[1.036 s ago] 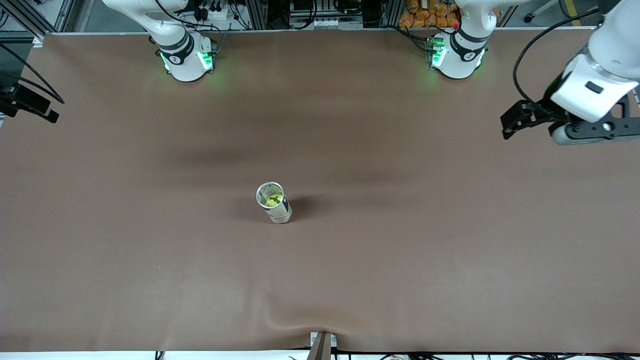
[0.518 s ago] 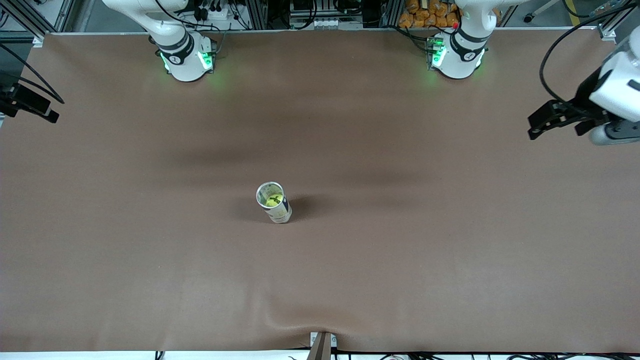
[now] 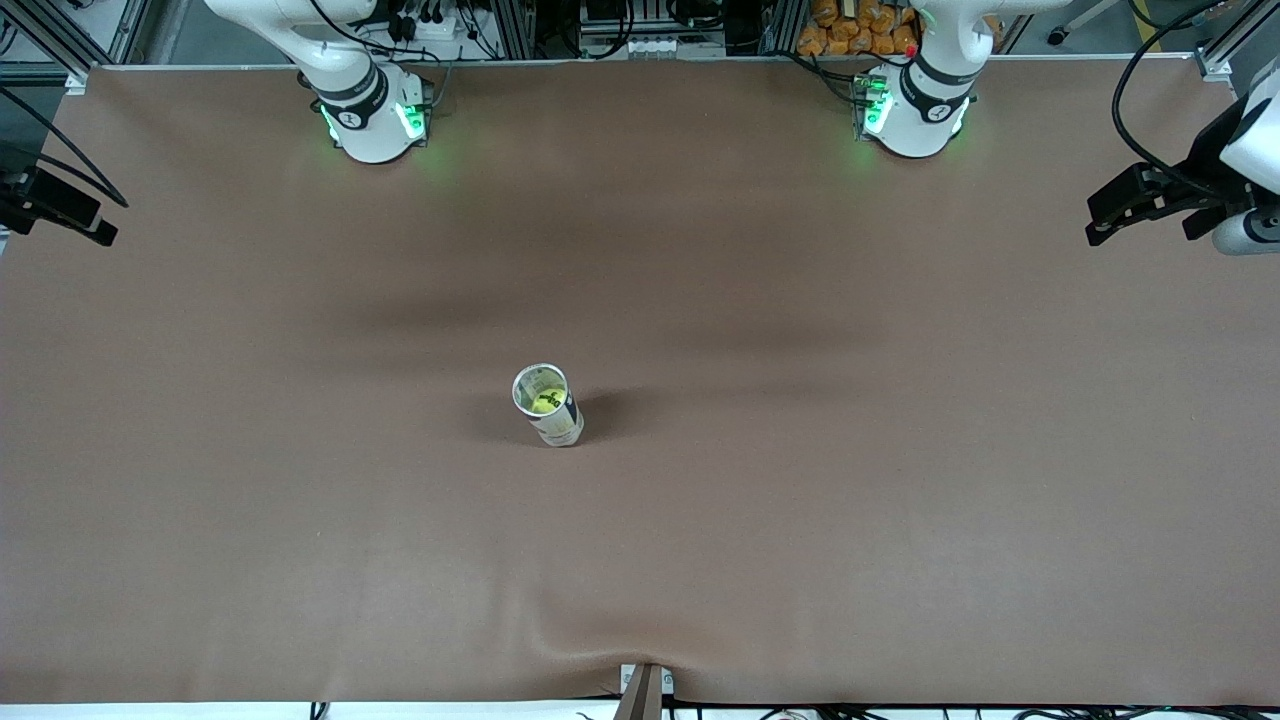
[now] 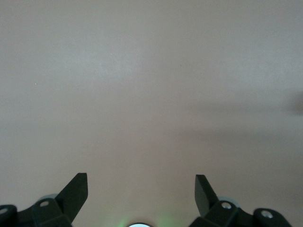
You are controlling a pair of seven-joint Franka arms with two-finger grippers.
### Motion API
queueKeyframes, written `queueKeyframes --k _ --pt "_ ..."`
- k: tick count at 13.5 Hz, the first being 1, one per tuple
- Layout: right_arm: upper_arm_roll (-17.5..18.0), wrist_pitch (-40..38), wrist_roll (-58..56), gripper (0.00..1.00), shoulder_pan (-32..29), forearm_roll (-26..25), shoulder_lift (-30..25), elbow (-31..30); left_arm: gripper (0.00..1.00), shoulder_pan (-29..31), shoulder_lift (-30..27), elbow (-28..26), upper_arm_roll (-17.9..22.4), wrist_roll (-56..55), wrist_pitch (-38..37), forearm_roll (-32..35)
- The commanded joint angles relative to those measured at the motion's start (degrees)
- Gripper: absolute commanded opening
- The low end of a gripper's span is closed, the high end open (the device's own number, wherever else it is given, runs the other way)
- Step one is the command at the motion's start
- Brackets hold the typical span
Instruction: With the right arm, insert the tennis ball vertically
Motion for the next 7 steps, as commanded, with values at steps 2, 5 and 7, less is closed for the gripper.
queueKeyframes --k 2,5,7 --pt "0.6 -0.3 -0.3 1.0 -0.7 0.8 -0.3 0.8 1.0 -0.8 -2.4 -2.7 0.9 0.4 -0.1 -1.1" --pt "0.5 -0.3 -0.3 1.0 -0.9 0.8 -0.2 0.8 1.0 -0.7 -2.5 -2.4 0.3 1.0 -0.3 -0.8" --pt "0.6 -0.3 -0.3 1.0 -0.7 0.8 -0.2 0.9 1.0 -0.7 -2.0 -1.0 0.3 0.8 -1.1 -0.8"
